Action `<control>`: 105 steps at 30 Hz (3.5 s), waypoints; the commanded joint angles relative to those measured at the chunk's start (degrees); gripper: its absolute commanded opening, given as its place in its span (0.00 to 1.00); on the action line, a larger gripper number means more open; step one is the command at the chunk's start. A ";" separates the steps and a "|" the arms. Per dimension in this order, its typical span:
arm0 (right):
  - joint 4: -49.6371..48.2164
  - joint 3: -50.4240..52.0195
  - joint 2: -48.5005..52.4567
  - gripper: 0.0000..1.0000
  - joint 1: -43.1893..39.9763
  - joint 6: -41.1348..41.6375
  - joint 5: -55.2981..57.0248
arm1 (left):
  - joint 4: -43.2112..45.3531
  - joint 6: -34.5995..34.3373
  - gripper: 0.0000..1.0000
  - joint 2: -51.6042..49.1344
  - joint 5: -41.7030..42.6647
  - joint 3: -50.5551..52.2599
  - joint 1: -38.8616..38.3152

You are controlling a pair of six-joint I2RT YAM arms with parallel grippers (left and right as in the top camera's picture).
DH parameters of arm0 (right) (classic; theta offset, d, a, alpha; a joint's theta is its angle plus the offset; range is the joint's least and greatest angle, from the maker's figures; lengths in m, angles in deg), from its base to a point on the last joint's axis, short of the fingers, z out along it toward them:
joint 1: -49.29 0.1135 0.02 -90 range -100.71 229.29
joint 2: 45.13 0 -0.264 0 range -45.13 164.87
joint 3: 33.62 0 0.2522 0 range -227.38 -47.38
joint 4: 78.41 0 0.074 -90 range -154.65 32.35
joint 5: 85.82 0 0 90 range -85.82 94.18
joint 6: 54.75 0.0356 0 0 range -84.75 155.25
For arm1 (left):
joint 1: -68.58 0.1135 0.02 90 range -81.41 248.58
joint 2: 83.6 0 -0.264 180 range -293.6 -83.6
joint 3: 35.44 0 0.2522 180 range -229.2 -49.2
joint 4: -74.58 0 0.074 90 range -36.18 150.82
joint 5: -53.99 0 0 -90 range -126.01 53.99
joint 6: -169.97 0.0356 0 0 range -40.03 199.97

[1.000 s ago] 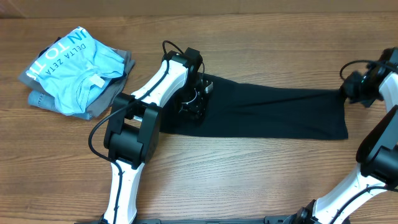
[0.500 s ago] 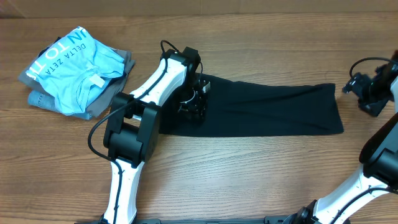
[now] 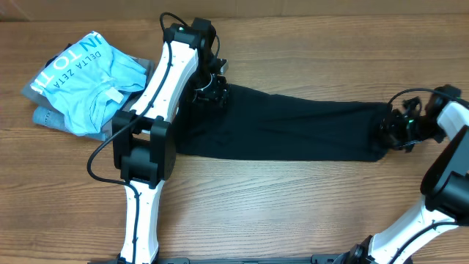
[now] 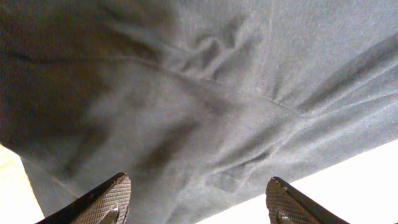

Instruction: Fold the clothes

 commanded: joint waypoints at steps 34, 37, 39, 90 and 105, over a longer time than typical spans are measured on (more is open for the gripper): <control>13.53 -6.19 1.92 0.20 -1.31 15.58 25.11 | 17.51 -8.02 0.26 0.15 -1.40 13.16 4.72; 13.03 -6.45 1.92 0.25 -1.60 10.69 19.34 | 15.87 -8.00 0.43 0.26 -1.18 12.39 5.60; 12.90 -6.69 1.92 0.33 -2.40 8.37 15.74 | 13.60 -7.74 0.50 0.31 -1.07 10.54 6.05; 6.88 -5.66 -18.21 0.04 35.60 17.05 8.02 | -14.64 -2.23 0.59 14.53 -4.74 -23.30 7.67; -7.43 -2.01 -10.16 0.06 50.45 29.40 16.44 | -15.19 -2.69 0.58 14.58 -3.54 -23.30 7.67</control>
